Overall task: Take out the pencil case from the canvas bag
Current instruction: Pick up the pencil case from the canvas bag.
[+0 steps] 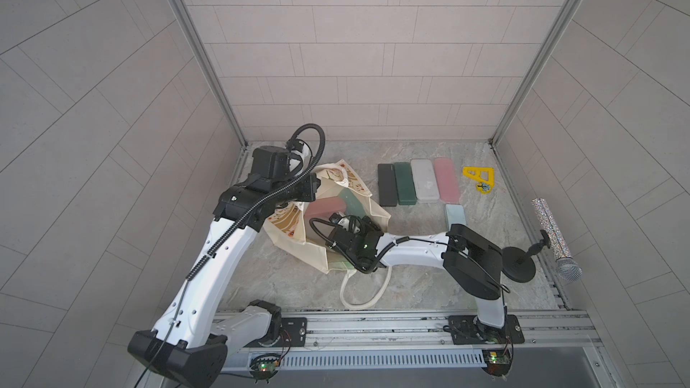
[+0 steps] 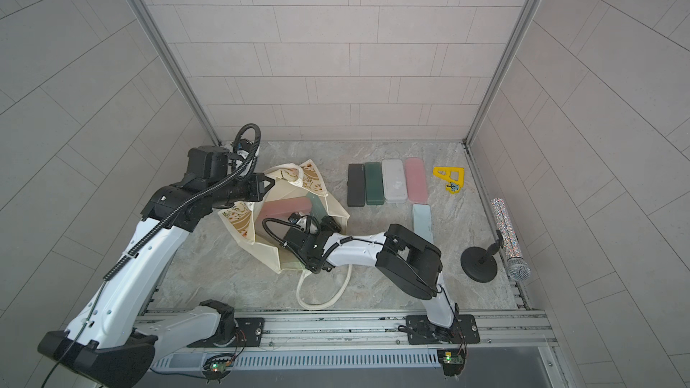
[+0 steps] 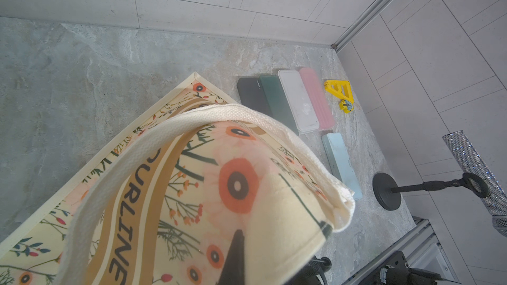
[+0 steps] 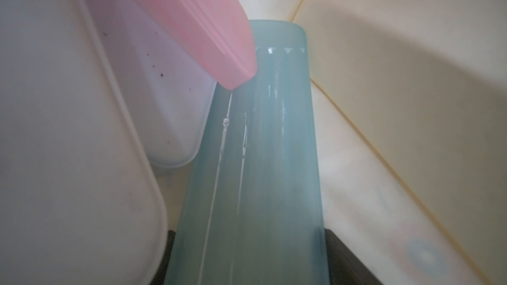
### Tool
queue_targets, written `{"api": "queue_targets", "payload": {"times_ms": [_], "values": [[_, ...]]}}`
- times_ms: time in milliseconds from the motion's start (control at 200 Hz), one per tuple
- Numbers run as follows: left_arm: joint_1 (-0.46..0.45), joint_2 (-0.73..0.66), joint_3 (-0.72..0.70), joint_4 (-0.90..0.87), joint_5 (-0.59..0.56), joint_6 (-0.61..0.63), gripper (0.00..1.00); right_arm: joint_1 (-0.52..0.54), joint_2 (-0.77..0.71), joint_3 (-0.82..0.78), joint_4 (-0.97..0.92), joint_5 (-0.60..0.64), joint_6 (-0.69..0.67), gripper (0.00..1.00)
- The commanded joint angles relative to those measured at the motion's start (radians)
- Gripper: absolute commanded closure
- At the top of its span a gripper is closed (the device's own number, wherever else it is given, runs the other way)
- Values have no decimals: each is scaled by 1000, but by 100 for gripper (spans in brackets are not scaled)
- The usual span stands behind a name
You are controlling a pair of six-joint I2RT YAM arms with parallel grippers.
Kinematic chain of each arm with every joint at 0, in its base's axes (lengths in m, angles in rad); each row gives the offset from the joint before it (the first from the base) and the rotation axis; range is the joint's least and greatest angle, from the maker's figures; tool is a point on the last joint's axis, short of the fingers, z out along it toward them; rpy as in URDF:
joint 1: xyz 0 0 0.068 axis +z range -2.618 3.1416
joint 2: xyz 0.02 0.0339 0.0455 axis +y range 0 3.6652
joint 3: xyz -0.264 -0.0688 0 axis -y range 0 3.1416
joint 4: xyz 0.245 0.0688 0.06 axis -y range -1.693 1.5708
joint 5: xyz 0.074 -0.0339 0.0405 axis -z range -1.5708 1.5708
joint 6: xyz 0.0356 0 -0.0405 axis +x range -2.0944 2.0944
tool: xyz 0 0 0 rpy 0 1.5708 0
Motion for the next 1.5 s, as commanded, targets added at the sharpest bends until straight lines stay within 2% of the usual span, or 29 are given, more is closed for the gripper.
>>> {"api": "queue_targets", "payload": {"times_ms": [0, 200, 485, 670, 936, 1281, 1496], "values": [[-4, -43, 49, 72, 13, 7, 100, -1, 9, 9, -16, 13, 9, 34], [-4, -40, 45, 76, 12, 7, 100, -2, 10, 1, -9, 13, 16, 45], [-3, -29, 23, 84, -18, 20, 100, 4, -82, -30, -34, -12, 39, 45], [-4, -17, 12, 82, -43, 35, 100, 16, -178, -69, -123, -63, 105, 45], [-4, -4, -9, 105, -64, 40, 100, 27, -307, -164, -175, -175, 144, 46], [-4, 8, -31, 141, -75, 42, 100, 64, -451, -214, -251, -302, 176, 47], [-4, 21, -42, 144, -72, 51, 100, 65, -477, -188, -344, -304, 249, 50]]}}
